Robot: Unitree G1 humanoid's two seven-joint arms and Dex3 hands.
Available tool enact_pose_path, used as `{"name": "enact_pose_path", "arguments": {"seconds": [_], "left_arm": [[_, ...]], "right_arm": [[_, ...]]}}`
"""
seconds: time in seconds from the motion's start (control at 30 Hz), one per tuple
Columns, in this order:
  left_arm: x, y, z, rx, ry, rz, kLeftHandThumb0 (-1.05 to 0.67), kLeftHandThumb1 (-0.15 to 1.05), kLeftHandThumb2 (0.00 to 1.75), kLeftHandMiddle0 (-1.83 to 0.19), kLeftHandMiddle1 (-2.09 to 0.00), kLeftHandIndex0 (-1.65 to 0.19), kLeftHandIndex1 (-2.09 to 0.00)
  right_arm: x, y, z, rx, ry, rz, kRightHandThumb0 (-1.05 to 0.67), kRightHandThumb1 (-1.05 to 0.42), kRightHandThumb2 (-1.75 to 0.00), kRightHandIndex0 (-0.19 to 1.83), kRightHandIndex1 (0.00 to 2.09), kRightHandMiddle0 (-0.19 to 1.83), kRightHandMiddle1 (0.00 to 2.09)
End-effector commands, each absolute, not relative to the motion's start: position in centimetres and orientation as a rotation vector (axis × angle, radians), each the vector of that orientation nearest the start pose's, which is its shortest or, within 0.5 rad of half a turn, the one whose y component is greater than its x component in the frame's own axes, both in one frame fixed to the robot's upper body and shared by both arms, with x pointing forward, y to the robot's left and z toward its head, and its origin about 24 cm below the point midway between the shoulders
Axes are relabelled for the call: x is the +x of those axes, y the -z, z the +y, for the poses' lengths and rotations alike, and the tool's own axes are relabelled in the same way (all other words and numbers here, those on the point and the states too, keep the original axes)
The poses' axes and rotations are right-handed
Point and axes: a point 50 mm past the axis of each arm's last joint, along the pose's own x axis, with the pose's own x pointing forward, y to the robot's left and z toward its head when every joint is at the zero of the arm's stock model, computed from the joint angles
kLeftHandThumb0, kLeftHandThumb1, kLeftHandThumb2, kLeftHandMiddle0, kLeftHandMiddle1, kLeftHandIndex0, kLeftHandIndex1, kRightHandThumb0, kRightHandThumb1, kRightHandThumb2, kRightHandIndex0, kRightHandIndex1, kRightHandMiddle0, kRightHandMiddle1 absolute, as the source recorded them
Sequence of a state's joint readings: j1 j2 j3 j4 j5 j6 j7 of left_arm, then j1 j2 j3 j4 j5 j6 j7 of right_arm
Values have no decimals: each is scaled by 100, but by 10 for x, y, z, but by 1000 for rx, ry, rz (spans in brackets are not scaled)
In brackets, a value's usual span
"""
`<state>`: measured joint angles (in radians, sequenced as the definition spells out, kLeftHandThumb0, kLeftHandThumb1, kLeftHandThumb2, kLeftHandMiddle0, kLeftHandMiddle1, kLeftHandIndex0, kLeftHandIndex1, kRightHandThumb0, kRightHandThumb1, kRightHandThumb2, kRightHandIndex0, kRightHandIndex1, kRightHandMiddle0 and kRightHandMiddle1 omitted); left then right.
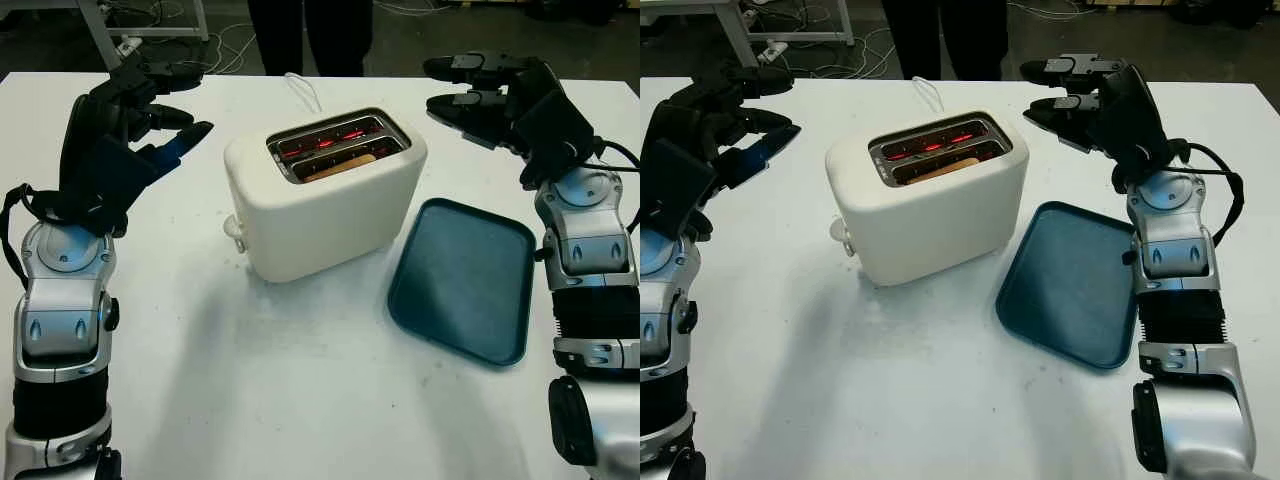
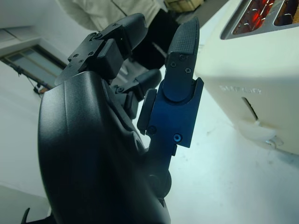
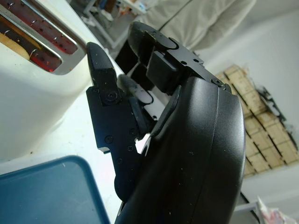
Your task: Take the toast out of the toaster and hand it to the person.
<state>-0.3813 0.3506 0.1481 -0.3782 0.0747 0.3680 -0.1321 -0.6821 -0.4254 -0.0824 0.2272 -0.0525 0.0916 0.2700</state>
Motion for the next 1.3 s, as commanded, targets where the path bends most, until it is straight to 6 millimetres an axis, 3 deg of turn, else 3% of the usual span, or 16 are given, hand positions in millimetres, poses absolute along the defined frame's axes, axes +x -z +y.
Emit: {"name": "enact_pose_path", "arguments": {"seconds": [0.0, 0.93, 1.27], "left_arm": [[283, -214, 200, 414, -21, -394, -50, 92, 8, -39, -102, -44, -65], [276, -207, 202, 403, -45, -385, -50, 92, 9, -40, -98, -43, -65], [275, -209, 202, 398, -68, -381, -50, 92, 11, -38, -95, -41, -61]], "right_arm": [[353, -211, -203, -457, -155, -324, -33, -87, 0, 89, 9, 86, 1], [349, -202, -202, -436, -138, -332, -33, -86, 0, 90, 11, 87, 1], [341, -198, -210, -408, -119, -308, -33, -87, -1, 77, 4, 75, 0]]}}
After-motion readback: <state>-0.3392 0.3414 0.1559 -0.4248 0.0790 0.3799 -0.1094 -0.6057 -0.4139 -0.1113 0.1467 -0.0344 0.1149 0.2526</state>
